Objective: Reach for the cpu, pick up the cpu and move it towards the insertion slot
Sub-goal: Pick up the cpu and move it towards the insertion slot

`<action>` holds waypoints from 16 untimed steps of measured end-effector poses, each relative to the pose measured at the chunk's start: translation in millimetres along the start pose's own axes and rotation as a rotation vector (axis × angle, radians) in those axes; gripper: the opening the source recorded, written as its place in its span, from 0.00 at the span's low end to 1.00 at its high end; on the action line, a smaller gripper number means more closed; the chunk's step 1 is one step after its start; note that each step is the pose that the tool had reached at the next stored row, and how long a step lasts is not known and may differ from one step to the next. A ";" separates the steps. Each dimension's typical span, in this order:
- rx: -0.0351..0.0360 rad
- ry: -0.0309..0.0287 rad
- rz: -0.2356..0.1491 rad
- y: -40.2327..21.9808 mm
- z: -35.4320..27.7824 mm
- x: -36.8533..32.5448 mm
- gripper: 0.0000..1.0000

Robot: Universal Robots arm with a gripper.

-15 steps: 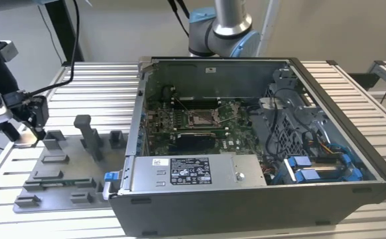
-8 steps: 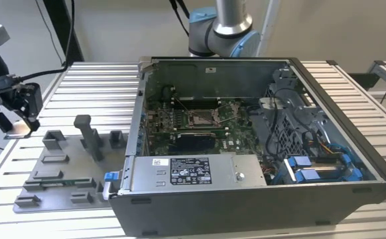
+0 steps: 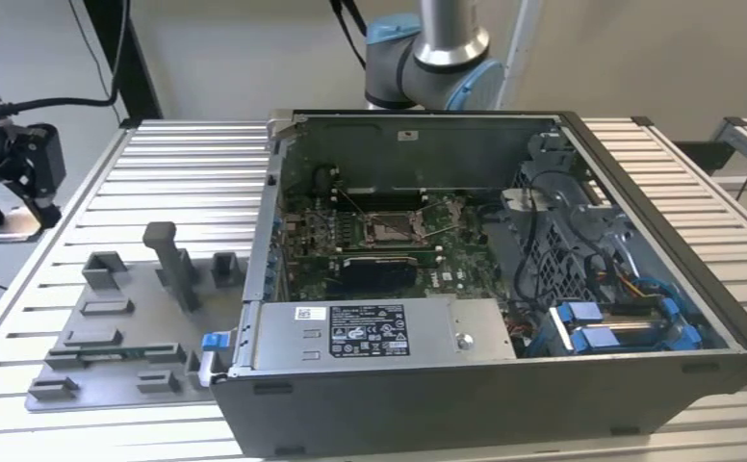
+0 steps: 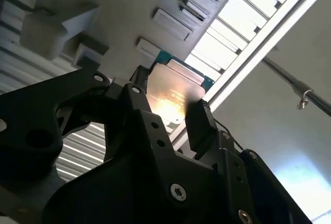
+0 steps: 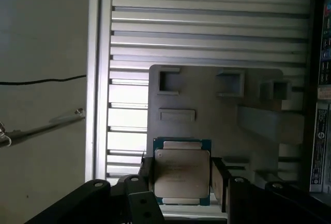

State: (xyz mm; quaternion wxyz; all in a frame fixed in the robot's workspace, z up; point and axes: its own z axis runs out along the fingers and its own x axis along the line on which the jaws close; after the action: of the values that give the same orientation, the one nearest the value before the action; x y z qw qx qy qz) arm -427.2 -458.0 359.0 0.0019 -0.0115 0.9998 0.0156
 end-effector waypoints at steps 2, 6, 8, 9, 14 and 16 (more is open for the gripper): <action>0.0001 0.0001 0.000 0.3 -8.8 0.0 0.00; 0.0028 0.0001 0.000 0.7 -24.3 -0.2 0.00; 0.0033 0.0001 0.000 0.9 -28.2 -0.1 0.00; 0.0032 -0.0001 0.000 0.9 -28.2 -0.1 0.00; 0.0033 0.0000 0.000 0.9 -29.2 -0.1 0.00; 0.0033 0.0000 0.000 0.9 -29.5 -0.1 0.00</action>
State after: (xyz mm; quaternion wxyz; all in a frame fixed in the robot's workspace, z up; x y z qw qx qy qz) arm -427.2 -458.0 388.5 0.0019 -0.0115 0.9998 0.0140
